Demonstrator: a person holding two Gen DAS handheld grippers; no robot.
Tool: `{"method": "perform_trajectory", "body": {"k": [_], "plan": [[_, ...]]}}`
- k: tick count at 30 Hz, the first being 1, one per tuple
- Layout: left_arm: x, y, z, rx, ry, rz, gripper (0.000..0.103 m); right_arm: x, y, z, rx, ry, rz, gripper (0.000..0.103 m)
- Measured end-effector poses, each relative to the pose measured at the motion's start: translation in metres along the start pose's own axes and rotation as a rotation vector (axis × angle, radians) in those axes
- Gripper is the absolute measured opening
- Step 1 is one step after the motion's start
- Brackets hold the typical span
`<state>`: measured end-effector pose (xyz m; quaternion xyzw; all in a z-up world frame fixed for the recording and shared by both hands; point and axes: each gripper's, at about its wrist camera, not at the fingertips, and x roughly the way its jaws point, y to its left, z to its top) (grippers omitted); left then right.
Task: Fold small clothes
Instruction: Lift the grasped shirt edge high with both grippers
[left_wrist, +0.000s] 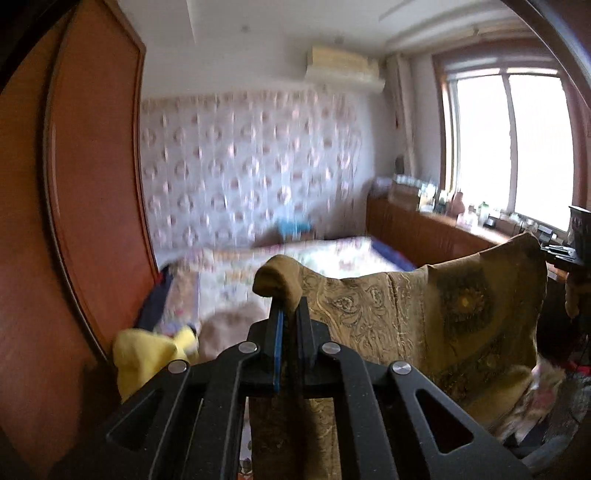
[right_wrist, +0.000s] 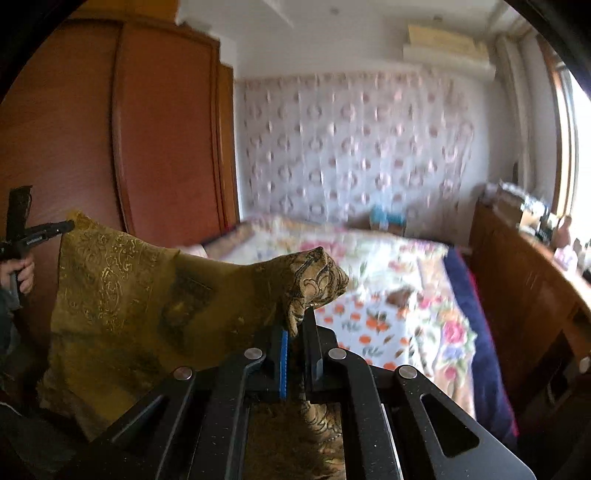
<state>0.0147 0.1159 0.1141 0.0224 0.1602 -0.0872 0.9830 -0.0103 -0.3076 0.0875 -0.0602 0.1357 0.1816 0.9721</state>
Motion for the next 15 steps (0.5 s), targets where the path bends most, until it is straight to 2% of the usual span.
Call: {"method": "perform_trajectory", "body": {"k": [5, 8, 11, 15], "plan": [[-0.052, 0.003, 0.048, 0.022, -0.133, 0.018, 0.006, -0.072, 0.004, 0.044, -0.041, -0.116, -0.037, 0.006], [-0.068, 0.004, 0.068, 0.029, -0.189, 0.02, 0.006, -0.102, 0.01, 0.062, -0.062, -0.178, -0.047, 0.006], [-0.074, 0.002, 0.079, 0.047, -0.208, 0.025, 0.006, -0.117, 0.019, 0.072, -0.098, -0.207, -0.065, 0.006], [-0.069, 0.003, 0.074, 0.054, -0.203, 0.028, 0.006, -0.12, 0.023, 0.068, -0.123, -0.206, -0.077, 0.006]]}}
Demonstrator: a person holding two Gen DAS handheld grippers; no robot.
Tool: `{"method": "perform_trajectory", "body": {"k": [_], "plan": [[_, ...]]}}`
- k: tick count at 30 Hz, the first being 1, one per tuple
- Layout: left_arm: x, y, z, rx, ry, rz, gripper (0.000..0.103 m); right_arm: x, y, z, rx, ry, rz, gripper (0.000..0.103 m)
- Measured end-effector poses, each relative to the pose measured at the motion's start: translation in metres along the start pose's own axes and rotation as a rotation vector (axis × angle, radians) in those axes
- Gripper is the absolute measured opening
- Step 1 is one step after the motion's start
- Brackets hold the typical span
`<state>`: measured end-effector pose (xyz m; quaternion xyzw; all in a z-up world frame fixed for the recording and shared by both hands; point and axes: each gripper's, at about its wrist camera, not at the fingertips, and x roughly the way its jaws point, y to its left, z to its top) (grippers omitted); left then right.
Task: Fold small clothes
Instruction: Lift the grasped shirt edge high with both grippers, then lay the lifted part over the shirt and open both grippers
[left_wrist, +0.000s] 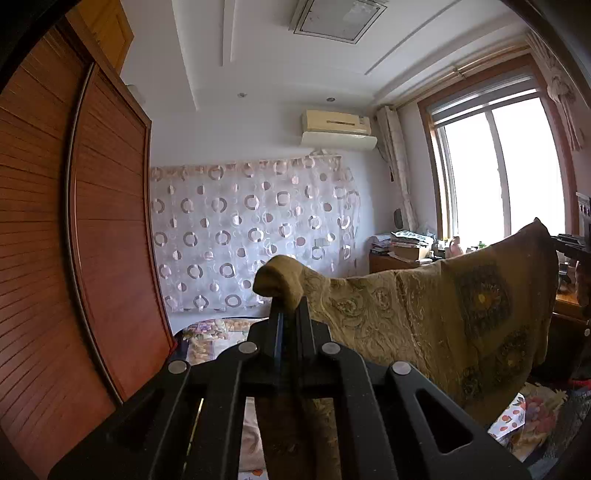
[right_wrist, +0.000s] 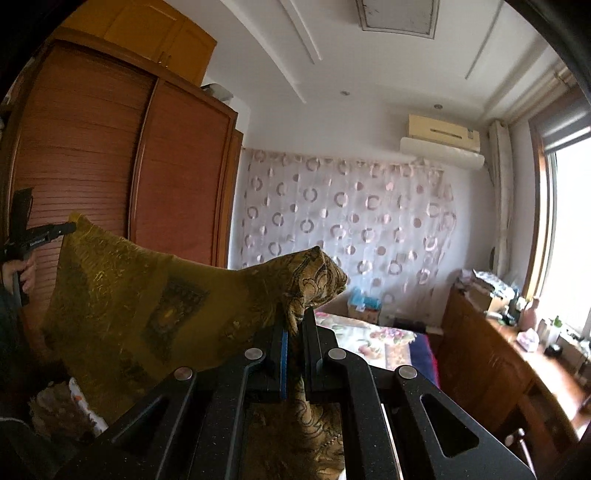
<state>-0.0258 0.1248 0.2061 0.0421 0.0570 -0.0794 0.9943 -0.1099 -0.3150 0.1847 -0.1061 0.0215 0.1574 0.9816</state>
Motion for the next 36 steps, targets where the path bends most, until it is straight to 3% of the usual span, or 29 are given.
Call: {"method": "perform_trajectory", "body": {"k": [4, 8, 14, 22, 27, 29, 30, 32, 33, 34, 36], "plan": [[0.011, 0.004, -0.012, -0.021, 0.028, 0.009, 0.006, 0.009, 0.005, -0.013, -0.011, 0.032, -0.018, 0.006], [0.058, 0.019, -0.03, -0.054, 0.088, 0.022, 0.006, 0.049, 0.005, -0.007, 0.006, 0.098, -0.029, 0.006], [0.153, 0.03, -0.074, -0.056, 0.223, 0.049, 0.006, 0.143, -0.005, -0.023, 0.038, 0.252, -0.026, 0.006], [0.295, 0.031, -0.154, -0.049, 0.439, 0.075, 0.006, 0.284, -0.02, -0.071, 0.091, 0.474, -0.019, 0.006], [0.332, 0.031, -0.179, -0.056, 0.495, 0.084, 0.007, 0.34, -0.037, -0.068, 0.118, 0.551, -0.041, 0.006], [0.338, 0.032, -0.186, -0.059, 0.514, 0.092, 0.012, 0.349, -0.037, -0.065, 0.126, 0.571, -0.055, 0.006], [0.34, 0.034, -0.188, -0.067, 0.526, 0.097, 0.015, 0.351, -0.035, -0.065, 0.128, 0.583, -0.058, 0.007], [0.335, 0.039, -0.194, -0.096, 0.544, 0.088, 0.028, 0.351, -0.027, -0.071, 0.113, 0.611, -0.072, 0.021], [0.331, 0.041, -0.197, -0.11, 0.547, 0.078, 0.032, 0.348, -0.022, -0.072, 0.101, 0.616, -0.08, 0.032], [0.324, 0.042, -0.201, -0.119, 0.55, 0.073, 0.043, 0.351, -0.019, -0.073, 0.09, 0.618, -0.093, 0.045], [0.309, 0.043, -0.208, -0.13, 0.561, 0.063, 0.047, 0.341, -0.01, -0.072, 0.096, 0.606, -0.066, 0.05]]}}
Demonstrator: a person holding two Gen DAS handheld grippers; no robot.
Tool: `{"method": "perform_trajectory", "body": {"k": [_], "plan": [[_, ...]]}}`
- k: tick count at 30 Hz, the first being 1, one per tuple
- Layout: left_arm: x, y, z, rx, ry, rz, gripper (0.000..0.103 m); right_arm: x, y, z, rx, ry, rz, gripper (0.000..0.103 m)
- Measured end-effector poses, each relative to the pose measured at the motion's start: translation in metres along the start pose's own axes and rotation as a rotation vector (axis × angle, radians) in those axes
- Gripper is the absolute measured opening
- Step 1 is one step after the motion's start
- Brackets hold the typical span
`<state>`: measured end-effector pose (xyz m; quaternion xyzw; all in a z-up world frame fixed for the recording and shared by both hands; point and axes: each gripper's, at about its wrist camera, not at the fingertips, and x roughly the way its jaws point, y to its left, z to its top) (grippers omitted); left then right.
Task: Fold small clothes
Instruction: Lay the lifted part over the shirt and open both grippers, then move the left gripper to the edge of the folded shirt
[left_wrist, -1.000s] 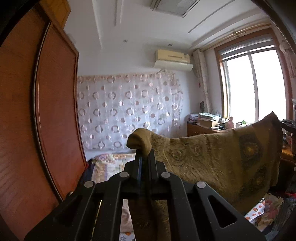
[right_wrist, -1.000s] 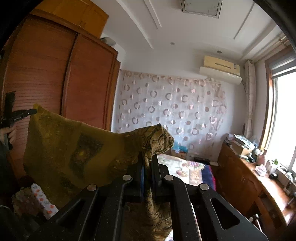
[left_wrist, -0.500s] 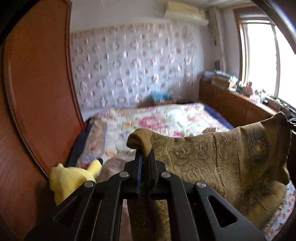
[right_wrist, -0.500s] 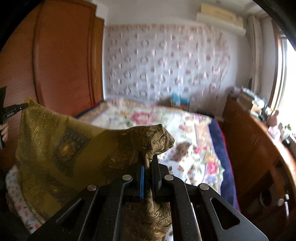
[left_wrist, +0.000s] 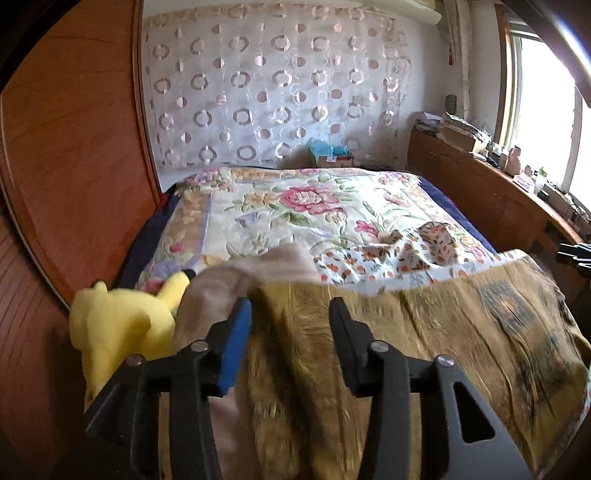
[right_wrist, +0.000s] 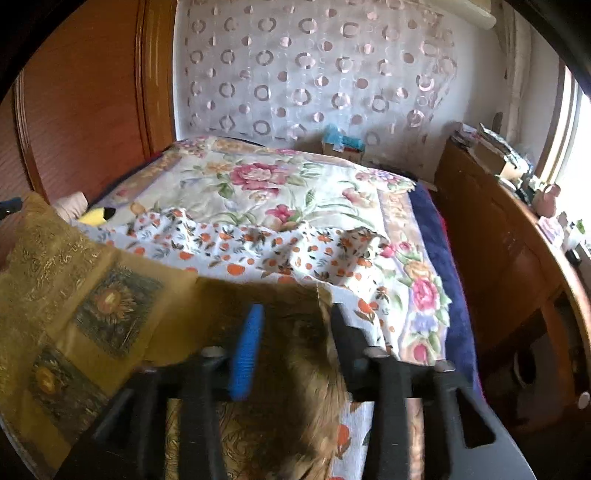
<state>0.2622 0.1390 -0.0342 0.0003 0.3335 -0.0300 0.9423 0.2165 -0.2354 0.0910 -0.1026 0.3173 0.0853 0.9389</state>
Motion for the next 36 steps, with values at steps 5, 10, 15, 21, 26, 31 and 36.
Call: {"method": "perform_trajectory", "body": {"k": [5, 10, 15, 21, 26, 31, 36], "plan": [[-0.026, 0.009, -0.045, -0.032, 0.074, -0.03, 0.071, -0.015, 0.022, -0.037, -0.032, 0.026, 0.062, 0.053], [-0.058, 0.014, -0.09, -0.077, 0.1, -0.017, 0.072, -0.03, 0.037, -0.065, -0.056, 0.089, 0.119, 0.053], [-0.082, 0.01, -0.122, -0.112, 0.113, -0.004, 0.072, -0.055, 0.035, -0.077, -0.028, 0.107, 0.135, 0.053], [-0.09, 0.003, -0.137, -0.113, 0.123, 0.015, 0.072, -0.061, 0.031, -0.091, -0.041, 0.123, 0.128, 0.053], [-0.09, 0.004, -0.145, -0.13, 0.136, 0.021, 0.072, -0.053, 0.029, -0.103, -0.047, 0.12, 0.128, 0.053], [-0.086, 0.002, -0.152, -0.14, 0.157, 0.03, 0.072, -0.048, 0.024, -0.11, -0.025, 0.087, 0.129, 0.057], [-0.082, -0.001, -0.155, -0.133, 0.175, 0.044, 0.072, -0.038, 0.022, -0.114, -0.023, 0.088, 0.136, 0.059]]}}
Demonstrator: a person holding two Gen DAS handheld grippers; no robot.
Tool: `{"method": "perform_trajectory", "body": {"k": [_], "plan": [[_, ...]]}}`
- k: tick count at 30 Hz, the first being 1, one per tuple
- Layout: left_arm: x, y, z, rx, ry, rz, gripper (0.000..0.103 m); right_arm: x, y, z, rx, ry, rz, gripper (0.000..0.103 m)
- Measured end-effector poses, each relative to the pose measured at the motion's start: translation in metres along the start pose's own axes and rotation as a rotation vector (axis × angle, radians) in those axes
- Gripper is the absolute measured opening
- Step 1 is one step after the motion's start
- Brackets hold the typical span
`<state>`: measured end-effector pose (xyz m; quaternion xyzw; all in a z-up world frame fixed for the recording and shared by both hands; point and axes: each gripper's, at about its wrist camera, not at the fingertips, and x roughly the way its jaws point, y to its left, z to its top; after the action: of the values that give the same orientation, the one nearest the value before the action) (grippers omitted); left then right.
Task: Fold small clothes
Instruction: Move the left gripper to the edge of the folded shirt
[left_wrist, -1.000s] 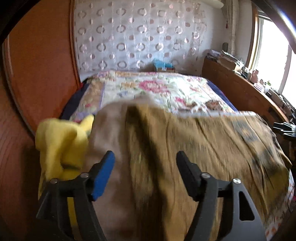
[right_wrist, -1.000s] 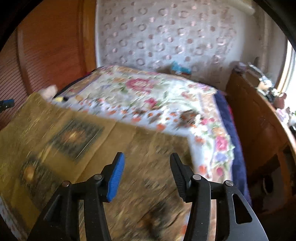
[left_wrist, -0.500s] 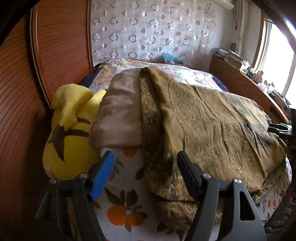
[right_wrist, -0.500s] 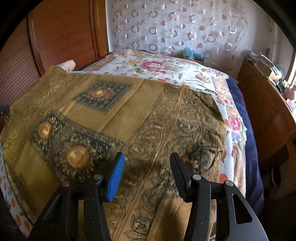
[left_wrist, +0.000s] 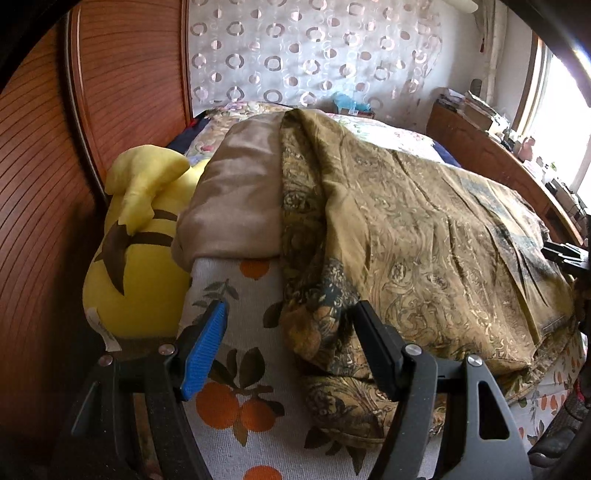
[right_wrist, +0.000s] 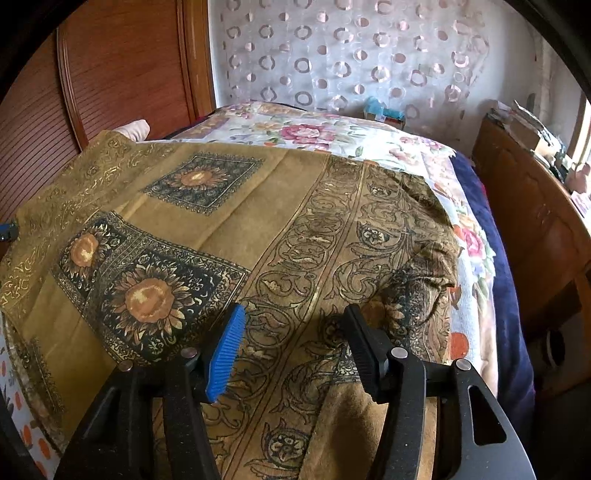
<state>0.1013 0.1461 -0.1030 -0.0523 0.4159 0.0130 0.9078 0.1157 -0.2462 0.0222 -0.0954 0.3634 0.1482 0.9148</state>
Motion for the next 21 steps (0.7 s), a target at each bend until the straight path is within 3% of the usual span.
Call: {"method": "perform_trajectory", "body": {"k": [6, 12, 19, 21], "plan": [[0.007, -0.003, -0.005, 0.016, 0.033, 0.009, 0.072, 0.02, 0.005, 0.007, -0.009, 0.003, 0.006, 0.065], [0.008, -0.007, -0.01, 0.042, 0.023, 0.031, 0.072, 0.027, 0.007, 0.009, -0.007, 0.028, -0.005, 0.086], [0.007, -0.01, -0.011, 0.047, 0.019, 0.037, 0.073, 0.032, 0.007, 0.01, -0.01, 0.027, 0.002, 0.088], [0.006, -0.009, -0.01, 0.035, 0.014, 0.016, 0.066, 0.033, 0.006, 0.009, -0.01, 0.026, 0.002, 0.088]]}}
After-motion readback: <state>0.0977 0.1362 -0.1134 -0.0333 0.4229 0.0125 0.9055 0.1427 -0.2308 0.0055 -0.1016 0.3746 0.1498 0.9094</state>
